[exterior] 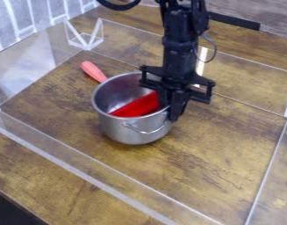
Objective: Remove the red object from the silver pot and put it on the table
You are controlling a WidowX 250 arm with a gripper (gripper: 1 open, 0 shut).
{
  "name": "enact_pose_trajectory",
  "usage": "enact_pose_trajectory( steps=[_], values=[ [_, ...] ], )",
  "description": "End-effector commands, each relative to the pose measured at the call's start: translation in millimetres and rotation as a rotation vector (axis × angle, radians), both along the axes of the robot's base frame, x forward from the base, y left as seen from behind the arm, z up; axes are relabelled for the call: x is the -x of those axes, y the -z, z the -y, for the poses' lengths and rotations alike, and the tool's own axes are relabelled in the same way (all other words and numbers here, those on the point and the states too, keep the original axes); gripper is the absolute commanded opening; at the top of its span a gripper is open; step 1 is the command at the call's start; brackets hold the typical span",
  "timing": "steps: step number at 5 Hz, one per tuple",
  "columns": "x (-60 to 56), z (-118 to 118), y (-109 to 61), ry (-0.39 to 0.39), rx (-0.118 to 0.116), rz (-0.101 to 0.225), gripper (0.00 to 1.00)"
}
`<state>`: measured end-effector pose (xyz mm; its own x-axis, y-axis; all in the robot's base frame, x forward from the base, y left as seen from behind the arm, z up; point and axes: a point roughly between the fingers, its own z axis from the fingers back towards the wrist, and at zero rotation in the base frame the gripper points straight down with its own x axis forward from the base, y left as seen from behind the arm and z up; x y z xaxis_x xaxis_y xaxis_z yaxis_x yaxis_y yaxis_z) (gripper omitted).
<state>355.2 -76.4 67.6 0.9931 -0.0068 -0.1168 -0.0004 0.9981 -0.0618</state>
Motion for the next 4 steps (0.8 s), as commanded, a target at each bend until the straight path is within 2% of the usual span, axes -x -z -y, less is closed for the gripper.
enact_pose_trajectory(
  steps=[1,3,4],
  values=[
    [-9.1,19,-45.8,0.038,0.022,0.109,0.0],
    [-8.9,39,-67.1,0.062,0.015,0.119,0.0],
    [-8.6,51,-68.6,0.078,0.022,0.121,0.0]
  ],
)
